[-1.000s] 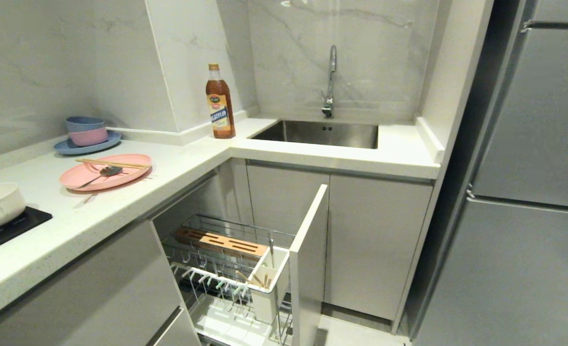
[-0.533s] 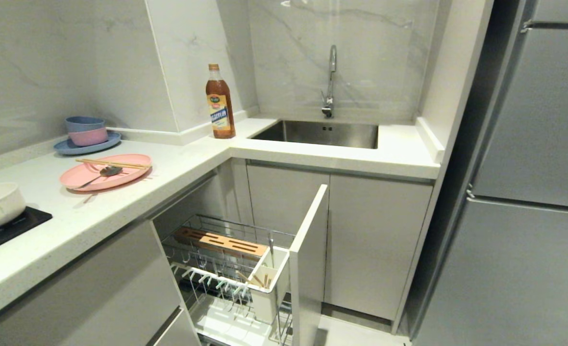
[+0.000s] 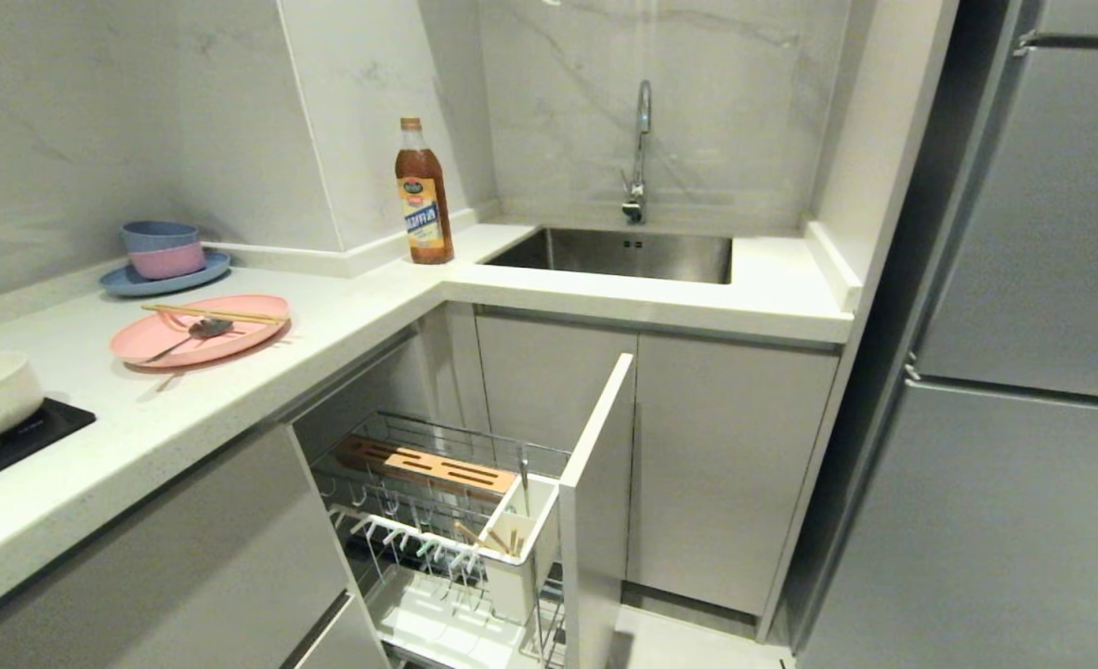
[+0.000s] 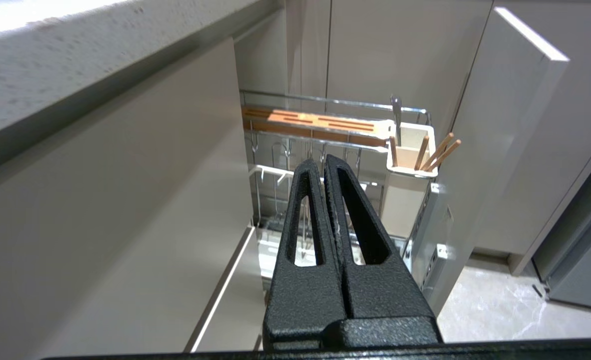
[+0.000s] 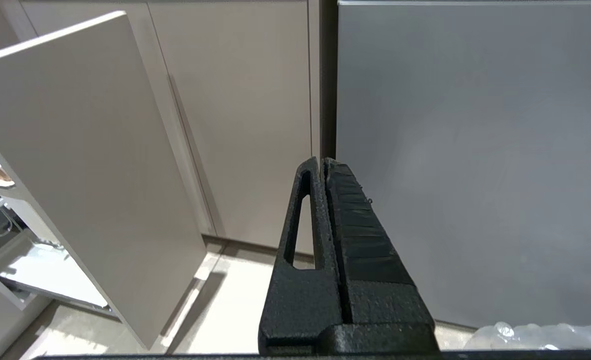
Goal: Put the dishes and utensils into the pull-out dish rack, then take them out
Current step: Pick up the bowl and place it in the cupboard
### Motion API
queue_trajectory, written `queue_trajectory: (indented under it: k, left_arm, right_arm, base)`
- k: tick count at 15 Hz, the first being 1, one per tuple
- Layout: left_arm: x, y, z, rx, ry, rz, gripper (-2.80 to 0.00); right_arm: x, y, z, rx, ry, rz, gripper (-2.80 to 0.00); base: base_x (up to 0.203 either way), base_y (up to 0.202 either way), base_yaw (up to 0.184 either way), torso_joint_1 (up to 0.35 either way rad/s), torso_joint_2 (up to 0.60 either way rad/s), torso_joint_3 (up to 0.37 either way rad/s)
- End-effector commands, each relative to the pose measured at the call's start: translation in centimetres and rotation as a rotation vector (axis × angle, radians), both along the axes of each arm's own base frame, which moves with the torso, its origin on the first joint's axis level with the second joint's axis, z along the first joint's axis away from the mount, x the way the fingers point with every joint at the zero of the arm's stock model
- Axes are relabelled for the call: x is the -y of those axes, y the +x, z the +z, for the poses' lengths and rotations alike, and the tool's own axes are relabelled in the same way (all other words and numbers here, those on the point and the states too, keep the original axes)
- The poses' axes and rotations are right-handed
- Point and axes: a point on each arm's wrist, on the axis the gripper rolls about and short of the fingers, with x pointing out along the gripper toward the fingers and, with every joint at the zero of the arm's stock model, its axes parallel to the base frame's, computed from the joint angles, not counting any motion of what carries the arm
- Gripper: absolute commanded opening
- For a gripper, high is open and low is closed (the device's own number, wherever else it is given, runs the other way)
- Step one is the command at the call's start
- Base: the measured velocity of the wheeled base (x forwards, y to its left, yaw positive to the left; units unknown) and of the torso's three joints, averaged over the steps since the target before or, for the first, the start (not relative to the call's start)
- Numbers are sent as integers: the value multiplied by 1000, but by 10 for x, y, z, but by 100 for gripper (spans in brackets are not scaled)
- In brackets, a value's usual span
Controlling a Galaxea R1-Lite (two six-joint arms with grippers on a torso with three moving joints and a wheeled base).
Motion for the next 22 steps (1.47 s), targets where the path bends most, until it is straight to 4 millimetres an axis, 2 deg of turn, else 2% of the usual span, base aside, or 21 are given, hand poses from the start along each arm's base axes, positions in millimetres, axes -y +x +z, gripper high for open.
queue_trajectory:
  k: [1,22]
  left_arm:
    - [0,0,0,-1,1,1,-280]
    - [0,0,0,-2,0,2,-280]
  right_arm:
    - [0,0,-1,-1,0,0,-280]
    - [0,0,0,-1,0,0,-280]
  base:
    - [0,0,0,2,6,-149]
    - [0,0,0,3,3,-198]
